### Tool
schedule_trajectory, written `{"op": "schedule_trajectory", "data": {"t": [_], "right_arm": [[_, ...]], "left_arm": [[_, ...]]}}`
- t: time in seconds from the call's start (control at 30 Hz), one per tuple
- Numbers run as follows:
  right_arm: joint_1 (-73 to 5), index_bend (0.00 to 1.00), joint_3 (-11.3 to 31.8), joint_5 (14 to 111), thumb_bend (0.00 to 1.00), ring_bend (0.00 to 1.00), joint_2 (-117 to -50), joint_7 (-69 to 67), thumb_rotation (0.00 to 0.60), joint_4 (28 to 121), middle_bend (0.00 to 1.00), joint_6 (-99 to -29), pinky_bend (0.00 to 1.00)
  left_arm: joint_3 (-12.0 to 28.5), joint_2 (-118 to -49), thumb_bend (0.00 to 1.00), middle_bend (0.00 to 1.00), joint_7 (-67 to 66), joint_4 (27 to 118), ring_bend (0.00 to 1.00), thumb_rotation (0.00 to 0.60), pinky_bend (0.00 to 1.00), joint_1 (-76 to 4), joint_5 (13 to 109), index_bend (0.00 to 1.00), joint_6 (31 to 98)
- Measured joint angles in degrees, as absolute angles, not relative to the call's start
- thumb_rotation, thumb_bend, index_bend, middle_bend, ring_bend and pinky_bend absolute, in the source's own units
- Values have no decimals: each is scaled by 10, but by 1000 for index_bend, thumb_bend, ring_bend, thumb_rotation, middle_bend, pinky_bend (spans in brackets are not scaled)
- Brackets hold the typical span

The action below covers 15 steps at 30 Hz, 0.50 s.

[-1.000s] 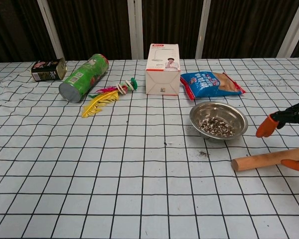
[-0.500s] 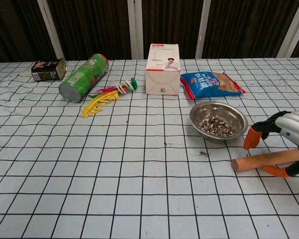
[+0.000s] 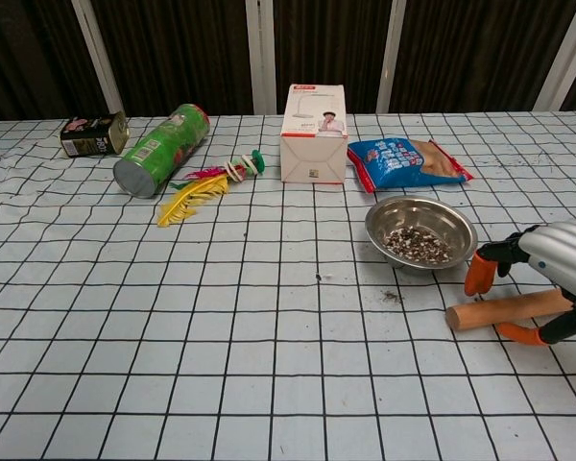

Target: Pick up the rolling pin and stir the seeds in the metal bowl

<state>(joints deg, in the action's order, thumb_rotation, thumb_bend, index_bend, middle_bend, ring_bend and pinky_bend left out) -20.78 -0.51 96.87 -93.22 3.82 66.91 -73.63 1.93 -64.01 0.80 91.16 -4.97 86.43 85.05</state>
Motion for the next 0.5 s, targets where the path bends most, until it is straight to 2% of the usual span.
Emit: {"op": "schedule_trajectory", "data": {"t": [0.13, 0.5], "right_arm": [[-210, 468, -6, 970, 285, 416, -937, 36, 600, 670, 465, -739, 376], [-219, 485, -5, 965, 285, 428, -953, 37, 600, 672, 477, -736, 376]], "left_arm": [[19, -641, 201, 0, 9, 910, 0, 600, 0, -49, 864, 35, 851], [19, -641, 200, 0, 10, 909, 0, 600, 0, -49, 865, 35, 851]]}}
